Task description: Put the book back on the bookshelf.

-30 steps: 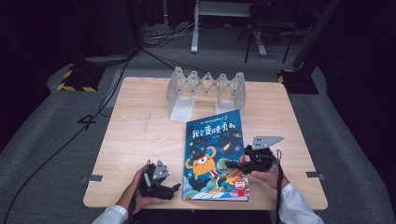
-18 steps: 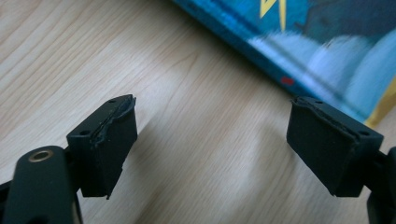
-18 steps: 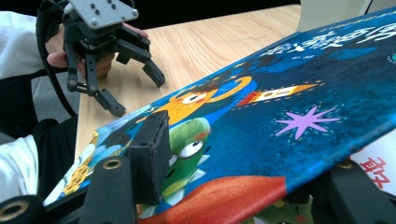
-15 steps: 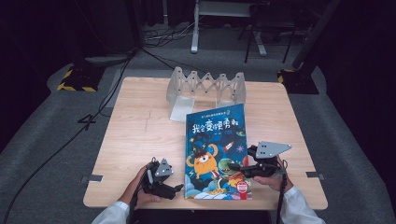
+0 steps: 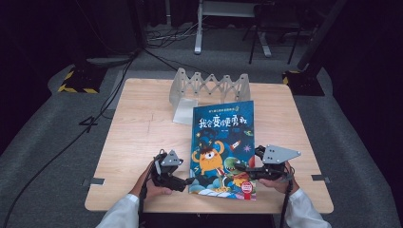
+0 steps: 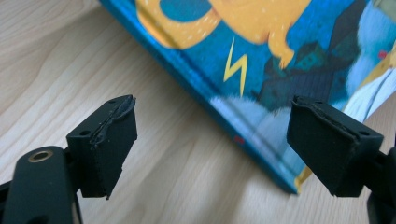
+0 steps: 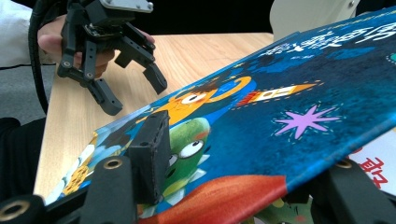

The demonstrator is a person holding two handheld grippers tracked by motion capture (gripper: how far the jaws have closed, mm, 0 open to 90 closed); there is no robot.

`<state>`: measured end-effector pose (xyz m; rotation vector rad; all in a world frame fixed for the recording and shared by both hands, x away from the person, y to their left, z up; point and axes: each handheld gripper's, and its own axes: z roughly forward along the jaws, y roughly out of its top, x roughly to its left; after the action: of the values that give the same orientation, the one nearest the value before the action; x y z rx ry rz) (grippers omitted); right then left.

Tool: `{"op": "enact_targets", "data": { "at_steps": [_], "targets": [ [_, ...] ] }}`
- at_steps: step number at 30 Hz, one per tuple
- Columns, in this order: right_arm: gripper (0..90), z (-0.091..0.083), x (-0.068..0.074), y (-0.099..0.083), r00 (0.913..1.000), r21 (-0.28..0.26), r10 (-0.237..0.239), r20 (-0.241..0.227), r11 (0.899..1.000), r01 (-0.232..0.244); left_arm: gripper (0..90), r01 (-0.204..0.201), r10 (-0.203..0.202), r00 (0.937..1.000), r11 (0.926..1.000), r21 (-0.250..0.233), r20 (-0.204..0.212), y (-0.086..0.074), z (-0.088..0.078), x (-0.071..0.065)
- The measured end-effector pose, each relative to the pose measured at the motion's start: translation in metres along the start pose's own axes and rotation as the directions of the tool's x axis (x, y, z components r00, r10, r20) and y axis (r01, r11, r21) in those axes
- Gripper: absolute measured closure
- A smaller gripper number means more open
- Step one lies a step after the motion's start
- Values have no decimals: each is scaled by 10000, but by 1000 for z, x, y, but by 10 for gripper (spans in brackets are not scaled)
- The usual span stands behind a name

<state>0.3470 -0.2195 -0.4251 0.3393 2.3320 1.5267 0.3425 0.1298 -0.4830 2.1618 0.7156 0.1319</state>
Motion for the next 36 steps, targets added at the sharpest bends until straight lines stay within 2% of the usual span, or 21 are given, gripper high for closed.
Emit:
{"op": "enact_targets", "data": {
  "at_steps": [5, 10, 12, 14, 15, 16, 18, 20, 21, 23, 26, 28, 30, 31, 34, 36],
  "targets": [
    [449, -1, 3, 2, 9996, -73, -272, 28, 9996, 272, 168, -28, 28, 10000, 10000, -45, 17, 8, 9, 1],
    [450, -2, 4, 1, 9993, -181, -363, 67, 9992, 365, 153, 276, -244, 9978, 9983, -515, 611, 14, 15, 5],
    [450, -2, 3, 0, 9994, -186, -343, 43, 9992, 344, 153, 488, -431, 9950, 9969, -617, 902, 15, 18, 6],
    [450, -2, 3, -1, 9995, -199, -316, 32, 9993, 317, 135, 488, -420, 9938, 9967, -647, 1026, 15, 20, 7],
    [450, -1, 3, -1, 9995, -209, -313, 21, 9993, 314, 127, 618, -507, 9889, 9952, -758, 1396, 15, 23, 10],
    [450, -1, 3, -1, 9995, -209, -313, 21, 9993, 314, 127, 618, -507, 9889, 9952, -758, 1396, 15, 23, 10],
    [450, -1, 2, -2, 9995, -233, -305, 12, 9993, 305, 127, 804, -630, 9810, 9928, -892, 1833, 14, 26, 15],
    [450, -1, 2, -3, 9996, -286, -287, -15, 9992, 286, 123, 1072, -850, 9737, 9896, -959, 2116, 16, 29, 17],
    [449, -1, 2, -3, 9995, -299, -328, -7, 9990, 327, 115, 1061, -836, 9716, 9901, -920, 2215, 17, 30, 18],
    [449, -1, 3, -2, 9992, -309, -395, 12, 9987, 396, 105, 1119, -875, 9695, 9891, -960, 2288, 18, 30, 19],
    [451, -1, 5, -3, 9990, -389, -447, 30, 9982, 448, 114, 1099, -841, 9704, 9885, -1038, 2266, 18, 27, 20],
    [464, -1, 4, -4, 9989, -444, -470, -68, 9979, 467, 189, 1366, -1014, 9666, 9810, -1381, 2355, 16, 22, 23],
    [476, -1, 5, -4, 9987, -488, -499, -126, 9976, 493, 249, 1370, -991, 9678, 9785, -1542, 2313, 15, 20, 25],
    [481, 0, 5, -4, 9983, -425, -575, -75, 9975, 572, 272, 1255, -868, 9756, 9742, -1876, 2018, 14, 13, 25],
    [509, 0, 5, -4, 9980, -326, -638, -44, 9974, 636, 370, 1102, -700, 9830, 9643, -2408, 1697, 14, 3, 24],
    [528, 0, 5, -4, 9977, -367, -661, -130, 9972, 656, 398, 783, -414, 9881, 9644, -2526, 1482, 15, -3, 21]
  ]
}}
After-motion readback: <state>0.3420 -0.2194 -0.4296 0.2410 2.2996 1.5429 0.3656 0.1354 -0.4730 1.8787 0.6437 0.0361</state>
